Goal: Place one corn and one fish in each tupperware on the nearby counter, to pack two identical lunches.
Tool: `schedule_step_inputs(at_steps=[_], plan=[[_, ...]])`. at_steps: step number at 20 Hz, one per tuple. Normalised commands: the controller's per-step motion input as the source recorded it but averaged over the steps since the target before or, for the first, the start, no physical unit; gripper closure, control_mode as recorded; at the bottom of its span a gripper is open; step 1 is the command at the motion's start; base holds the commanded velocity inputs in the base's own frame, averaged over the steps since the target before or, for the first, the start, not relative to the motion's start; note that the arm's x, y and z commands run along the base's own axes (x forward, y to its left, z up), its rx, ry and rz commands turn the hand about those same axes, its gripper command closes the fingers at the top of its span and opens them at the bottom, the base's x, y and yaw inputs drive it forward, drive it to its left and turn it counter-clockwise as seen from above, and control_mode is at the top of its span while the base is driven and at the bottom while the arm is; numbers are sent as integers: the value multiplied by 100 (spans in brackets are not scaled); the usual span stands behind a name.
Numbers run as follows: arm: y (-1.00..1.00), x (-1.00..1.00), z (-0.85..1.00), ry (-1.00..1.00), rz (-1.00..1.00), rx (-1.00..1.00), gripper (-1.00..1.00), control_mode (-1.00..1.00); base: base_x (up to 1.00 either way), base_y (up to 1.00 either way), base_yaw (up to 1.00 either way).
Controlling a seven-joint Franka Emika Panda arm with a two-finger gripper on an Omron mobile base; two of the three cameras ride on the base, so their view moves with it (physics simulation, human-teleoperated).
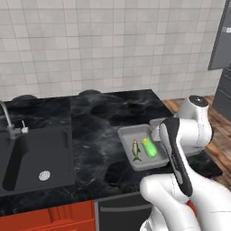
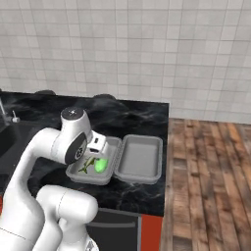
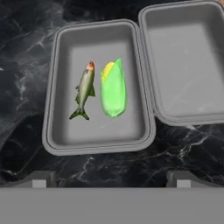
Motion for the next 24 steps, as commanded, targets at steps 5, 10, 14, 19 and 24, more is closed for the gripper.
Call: schedule_step_inputs(at_steps=[5,10,14,19,24], plan=[[-1,-77,39,-13,0,0,-100,-100,0,0,0],[0,-78,35,-15,0,0,-100,-100,0,0,0],[0,-66,42,-12,1,0,-100,-100,0,0,0],[1,-83,13,-16,5,-3,-100,-100,0,0,0],[2,-66,1,-24,3,-6,-100,-100,0,0,0]])
